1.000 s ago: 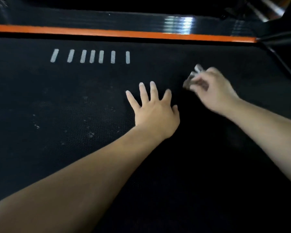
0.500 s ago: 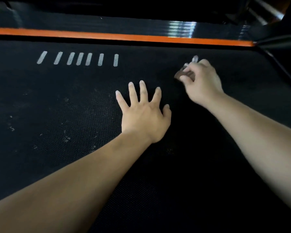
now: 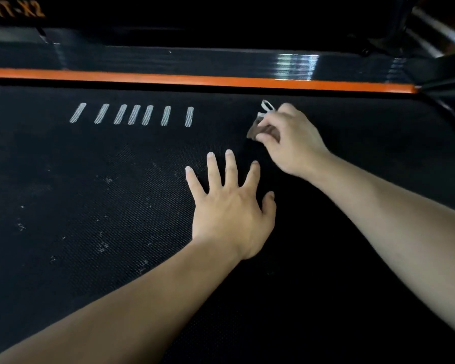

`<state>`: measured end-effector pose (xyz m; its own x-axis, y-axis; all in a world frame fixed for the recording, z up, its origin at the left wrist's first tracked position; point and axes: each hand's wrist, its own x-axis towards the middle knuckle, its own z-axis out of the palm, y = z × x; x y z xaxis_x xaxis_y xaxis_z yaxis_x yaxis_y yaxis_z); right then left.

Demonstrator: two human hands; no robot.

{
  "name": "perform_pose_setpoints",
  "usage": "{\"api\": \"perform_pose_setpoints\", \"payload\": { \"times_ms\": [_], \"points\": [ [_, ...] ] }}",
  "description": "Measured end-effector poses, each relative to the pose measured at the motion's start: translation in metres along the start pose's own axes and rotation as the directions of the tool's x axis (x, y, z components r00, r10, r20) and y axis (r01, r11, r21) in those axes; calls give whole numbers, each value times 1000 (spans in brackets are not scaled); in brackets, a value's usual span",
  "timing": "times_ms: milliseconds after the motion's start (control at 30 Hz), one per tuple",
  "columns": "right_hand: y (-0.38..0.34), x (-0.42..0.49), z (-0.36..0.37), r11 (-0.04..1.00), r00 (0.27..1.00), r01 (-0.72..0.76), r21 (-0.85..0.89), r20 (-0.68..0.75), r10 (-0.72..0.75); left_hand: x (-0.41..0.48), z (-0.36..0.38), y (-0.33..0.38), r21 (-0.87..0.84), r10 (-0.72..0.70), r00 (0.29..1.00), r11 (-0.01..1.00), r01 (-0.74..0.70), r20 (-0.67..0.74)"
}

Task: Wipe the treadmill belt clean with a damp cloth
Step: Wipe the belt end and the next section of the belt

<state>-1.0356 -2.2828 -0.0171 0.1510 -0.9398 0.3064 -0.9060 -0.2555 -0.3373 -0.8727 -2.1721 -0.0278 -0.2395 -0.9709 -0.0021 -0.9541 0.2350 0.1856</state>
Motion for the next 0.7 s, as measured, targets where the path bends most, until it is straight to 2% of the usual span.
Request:
{"api": "perform_pose_setpoints", "payload": {
  "times_ms": [67,167,200,267,333,367,433,533,567,700],
  "points": [
    [15,15,-7,999,999,-41,3,-20,41,0,0,0,3,-4,1000,1000,4,-5],
    [39,48,-16,941,936,-336,-40,-129,329,-1,0,1,-4,-3,1000,1000,3,0],
    [37,50,-12,931,926,-361,-60,-143,350,-1,0,1,-5,-3,1000,1000,3,0],
    [19,42,2,971,968,-231,-64,-116,223,-1,0,1,-5,-5,1000,1000,5,-3],
    [6,27,9,998,997,-60,23,-46,61,0,-1,2,-7,-5,1000,1000,5,-8],
    [7,24,8,998,1000,-23,54,-9,24,0,-1,2,-10,-5,1000,1000,4,-8],
    [21,38,0,998,997,-64,-3,-31,64,0,-1,2,-13,-2,1000,1000,1,-3],
    [42,62,-10,931,921,-361,-64,-182,344,0,-1,1,-19,1,1000,1000,-1,9],
    [41,63,-6,924,914,-376,-77,-197,355,0,-1,0,-18,4,1000,1000,-4,9],
    [27,49,5,991,989,-129,-29,-74,126,0,0,0,-15,2,1000,1000,-2,-14]
  ]
}}
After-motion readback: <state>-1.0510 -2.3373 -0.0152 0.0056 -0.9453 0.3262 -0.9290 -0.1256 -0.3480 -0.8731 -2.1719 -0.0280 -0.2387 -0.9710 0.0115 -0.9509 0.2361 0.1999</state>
